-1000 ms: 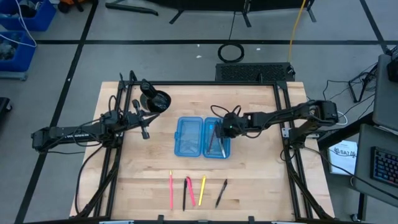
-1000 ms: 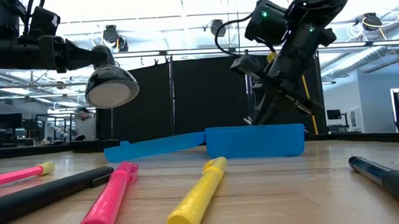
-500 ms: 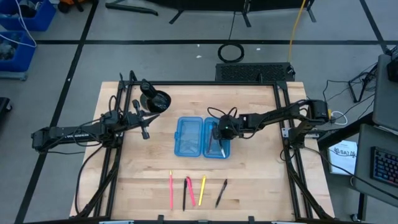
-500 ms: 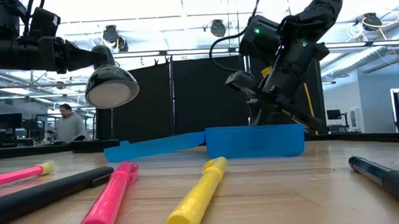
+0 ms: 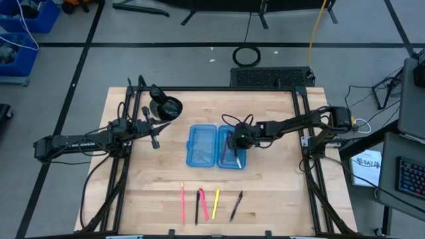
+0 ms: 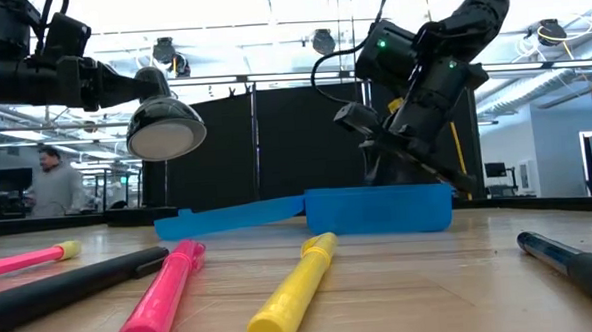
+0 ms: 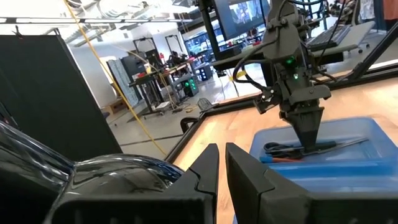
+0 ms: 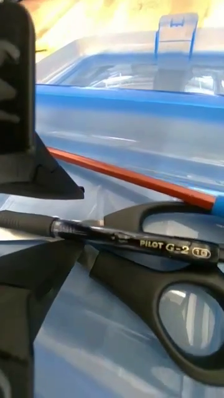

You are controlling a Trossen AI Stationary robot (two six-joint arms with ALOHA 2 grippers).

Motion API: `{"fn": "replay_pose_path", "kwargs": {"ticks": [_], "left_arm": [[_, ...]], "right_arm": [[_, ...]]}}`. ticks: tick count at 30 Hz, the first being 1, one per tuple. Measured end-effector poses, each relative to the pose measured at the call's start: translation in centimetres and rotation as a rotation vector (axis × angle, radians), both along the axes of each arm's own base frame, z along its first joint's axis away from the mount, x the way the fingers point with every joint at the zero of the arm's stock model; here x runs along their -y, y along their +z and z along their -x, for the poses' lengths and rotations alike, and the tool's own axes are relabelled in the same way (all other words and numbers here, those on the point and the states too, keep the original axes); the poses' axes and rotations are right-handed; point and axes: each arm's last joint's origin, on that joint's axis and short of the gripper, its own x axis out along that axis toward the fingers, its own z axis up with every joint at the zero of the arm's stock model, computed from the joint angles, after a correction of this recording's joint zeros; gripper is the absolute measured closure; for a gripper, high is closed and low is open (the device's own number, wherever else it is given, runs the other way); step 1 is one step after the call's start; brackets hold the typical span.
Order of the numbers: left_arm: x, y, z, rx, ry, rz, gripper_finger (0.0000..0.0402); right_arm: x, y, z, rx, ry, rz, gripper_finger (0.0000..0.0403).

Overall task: Pick & place school supplies into a supply box
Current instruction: Put the right black pen into the supply box, then put the pink pencil into the supply box

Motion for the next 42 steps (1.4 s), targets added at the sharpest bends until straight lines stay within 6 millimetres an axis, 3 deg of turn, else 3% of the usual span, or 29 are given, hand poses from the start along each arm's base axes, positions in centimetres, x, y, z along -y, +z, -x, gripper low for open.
{"fn": "replay_pose_path", "kwargs": {"ticks": [13, 18, 25, 28, 31, 42], "left_arm": [[0.1, -0.3, 0.0, -0.03, -0.046, 0.012, 0.0366], [0.1, -0.3, 0.0, -0.02, -0.046, 0.052, 0.0366], [0.1, -0.8, 0.0, -0.008, -0.037, 0.27, 0.0366], [0.1, -1.3, 0.0, -0.043, -0.019, 0.332, 0.0366], [0.1, -1.6, 0.0, -0.052, -0.006, 0.416, 0.0366], [0.5, -3.2, 0.2, -0.14, 0.033, 0.696, 0.0366]], "right_arm": [[-0.8, 6.1, 1.8, 0.174, 0.17, 0.213, 0.0279], [-2.7, 10.7, 3.6, 0.33, 0.39, 0.558, 0.0302], [-6.0, 15.2, 6.7, 0.499, 0.674, 1.044, 0.0395], [-6.9, 15.0, 7.7, 0.579, 0.771, 1.109, 0.0393], [-7.3, 13.5, 8.5, 0.624, 0.814, 1.135, 0.04], [-7.8, 4.6, 13.0, 0.725, 0.878, 1.133, 0.0402]]}}
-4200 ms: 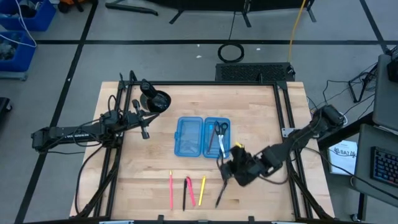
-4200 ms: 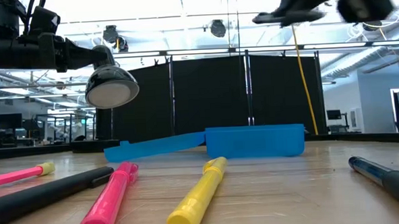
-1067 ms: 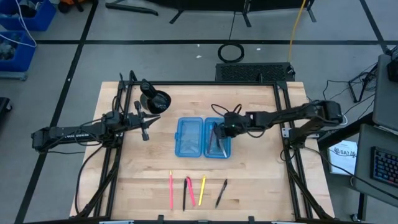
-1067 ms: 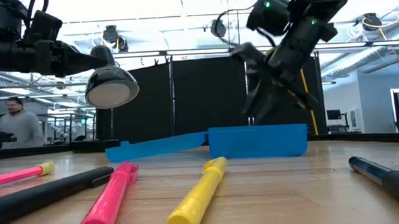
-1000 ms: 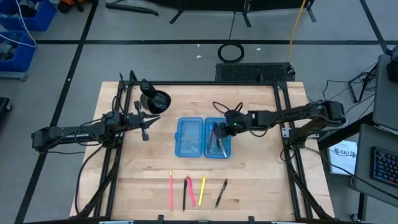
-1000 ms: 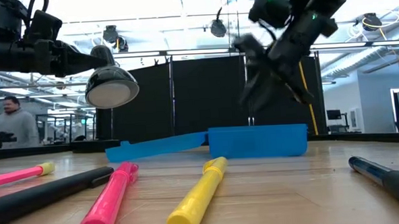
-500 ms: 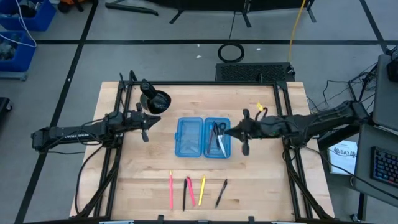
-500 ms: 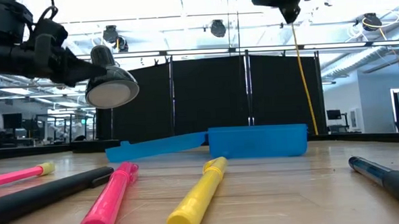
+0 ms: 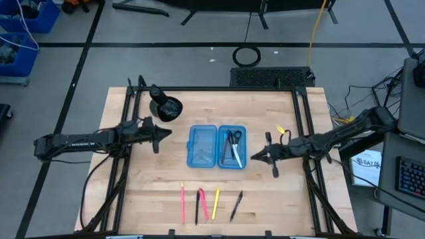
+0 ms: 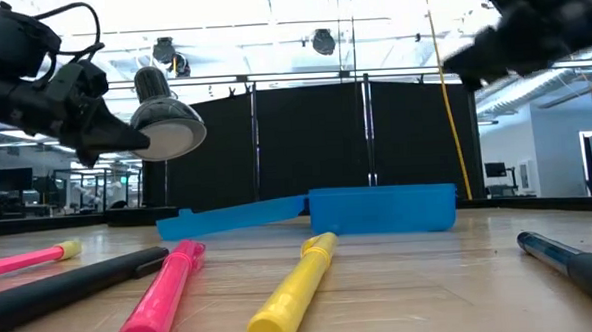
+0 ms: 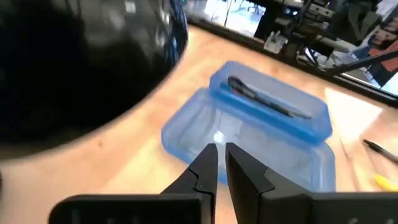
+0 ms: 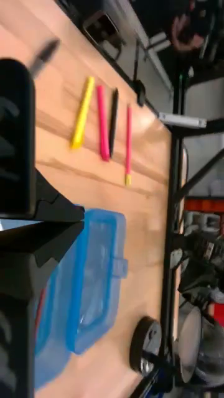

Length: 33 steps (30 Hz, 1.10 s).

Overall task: Pick & place school supplies into a supply box
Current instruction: Put the pink pencil into the supply box

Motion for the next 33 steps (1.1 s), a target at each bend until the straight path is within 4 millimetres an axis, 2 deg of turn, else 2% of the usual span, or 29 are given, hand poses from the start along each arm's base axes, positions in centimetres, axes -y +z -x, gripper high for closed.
{"fn": "replay_pose_path", "kwargs": {"ticks": [5, 10, 18, 23, 29, 33], "left_arm": [[1.2, -0.1, -0.2, 0.0, -0.044, 0.049, 0.0391], [2.6, 0.2, -0.2, 0.02, 0.008, 0.057, 0.0395], [5.0, 3.4, -0.9, 0.061, 0.042, 0.171, 0.0399], [7.6, 6.2, -2.5, -0.088, 0.029, 0.238, 0.04], [12.1, 8.9, -5.8, -0.422, 0.151, 0.323, 0.04], [15.9, 9.3, -8.6, -0.629, 0.259, 0.405, 0.04]], "right_arm": [[0.9, -1.9, 2.3, 0.147, -0.117, 0.064, 0.0402], [1.3, -0.4, 3.2, 0.33, -0.152, 0.144, 0.0402], [1.3, -1.2, 3.4, 0.25, -0.111, 0.261, 0.0402], [1.2, -1.2, 3.4, 0.264, -0.042, 0.374, 0.0402], [1.2, -0.9, 3.5, 0.303, -0.037, 0.479, 0.0402], [1.3, 0.0, 3.6, 0.385, -0.059, 0.496, 0.0402]]}}
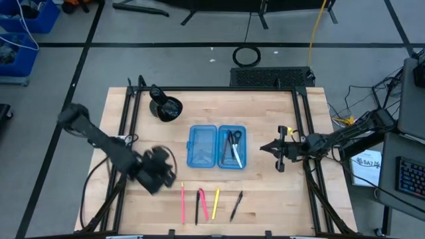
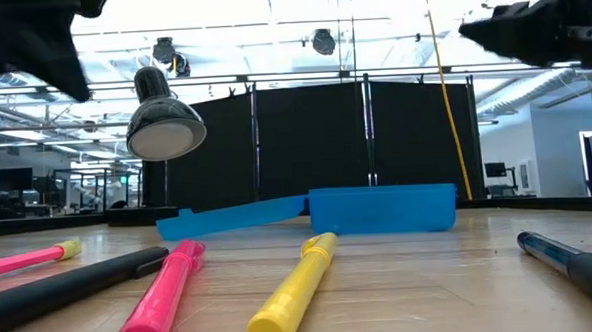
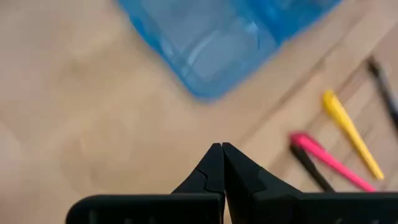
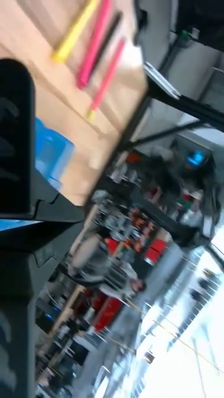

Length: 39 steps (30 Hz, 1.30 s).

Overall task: Pick & place school supplies into a supply box
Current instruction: Put the pink pencil into the supply box

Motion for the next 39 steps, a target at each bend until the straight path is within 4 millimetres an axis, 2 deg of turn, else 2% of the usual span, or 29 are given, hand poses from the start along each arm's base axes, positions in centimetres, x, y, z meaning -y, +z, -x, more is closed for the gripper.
{"fn": "replay_pose_path", "kwargs": {"ticks": [3, 6, 9, 12, 14, 17, 23, 26, 28, 32, 34, 36, 39], "left_arm": [[2.7, -0.6, -2.3, -0.084, 0.058, 0.06, 0.0399], [5.0, -1.6, -4.2, -0.132, 0.103, 0.112, 0.0392], [6.4, -2.5, -5.5, -0.134, 0.145, 0.063, 0.0384], [6.7, -3.4, -6.2, -0.139, 0.163, -0.009, 0.0383], [6.7, -4.1, -6.4, -0.157, 0.178, -0.026, 0.0382], [6.5, -4.7, -6.4, -0.175, 0.187, -0.042, 0.0381], [6.4, -5.0, -6.3, -0.162, 0.237, -0.041, 0.0381], [6.3, -5.0, -6.4, -0.145, 0.247, -0.043, 0.0381], [6.5, -5.1, -6.5, -0.165, 0.256, 0.017, 0.038], [7.6, -6.1, -7.1, -0.179, 0.222, 0.085, 0.0393], [8.1, -6.1, -7.3, -0.183, 0.227, 0.084, 0.0397], [8.7, -5.6, -7.1, -0.187, 0.246, 0.092, 0.0395], [8.9, -5.0, -6.6, -0.233, 0.3, 0.084, 0.0397]], "right_arm": [[0.0, 0.3, 0.1, 0.028, 0.005, -0.01, 0.0402], [-0.2, 0.3, 0.3, 0.029, 0.104, -0.016, 0.0403], [-0.4, 0.5, 0.7, 0.024, 0.209, -0.026, 0.0403], [-0.2, -0.4, 0.9, -0.169, 0.267, -0.065, 0.0403], [-0.1, 0.7, 1.1, -0.227, 0.337, -0.119, 0.0403], [0.0, 1.7, 1.5, -0.229, 0.445, -0.237, 0.0403], [0.6, 1.6, 2.2, -0.283, 0.552, -0.327, 0.0403], [1.1, 0.9, 1.9, -0.287, 0.527, -0.333, 0.0403], [1.5, 0.7, 1.7, -0.275, 0.487, -0.325, 0.0403], [2.5, -0.4, 1.4, -0.249, 0.414, -0.334, 0.0403], [2.8, -0.7, 1.4, -0.216, 0.444, -0.343, 0.0403], [3.0, -0.2, 1.4, -0.169, 0.492, -0.364, 0.0403], [3.4, -0.2, 1.2, -0.184, 0.504, -0.417, 0.0403]]}}
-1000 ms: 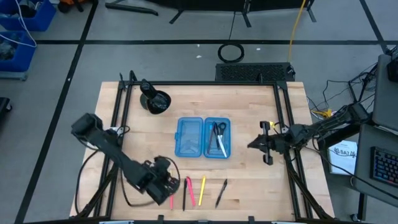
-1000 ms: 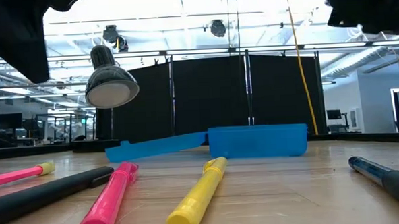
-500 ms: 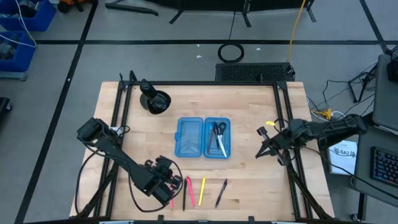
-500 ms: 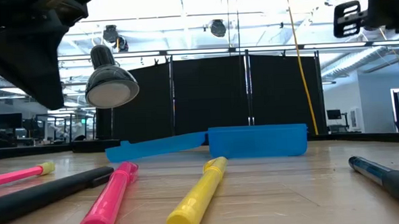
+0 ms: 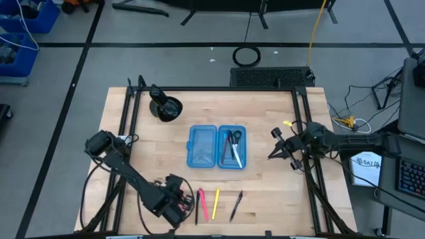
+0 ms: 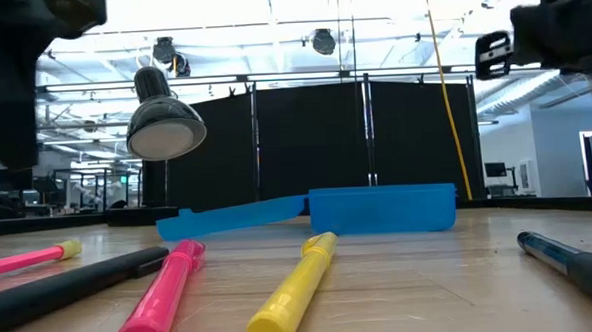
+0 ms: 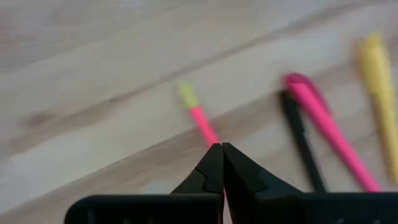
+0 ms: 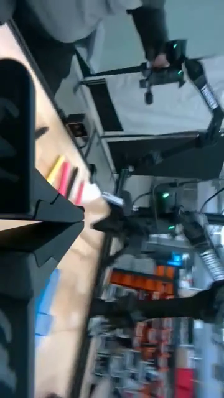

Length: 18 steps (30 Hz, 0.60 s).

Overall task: Pick & place school supplies into a supply box
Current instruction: Put the pink pencil into the supply box

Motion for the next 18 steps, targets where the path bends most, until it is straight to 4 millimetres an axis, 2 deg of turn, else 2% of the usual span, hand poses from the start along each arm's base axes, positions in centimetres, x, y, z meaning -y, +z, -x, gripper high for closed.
{"fn": "replay_pose_path", "kwargs": {"ticks": [4, 10, 18], "left_arm": [[-1.0, 0.4, 0.1, -0.077, 0.101, -0.009, 0.0392], [-3.3, 0.0, -1.4, -0.234, 0.136, 0.148, 0.0335], [-5.5, 0.0, -4.1, -0.158, 0.011, 0.216, 0.025]], "right_arm": [[0.3, -0.4, -0.2, -0.03, -0.032, 0.013, 0.0403], [0.3, -0.1, -0.3, 0.015, -0.033, 0.039, 0.0403], [0.2, -0.1, -0.3, 0.032, -0.03, 0.061, 0.0403]]}}
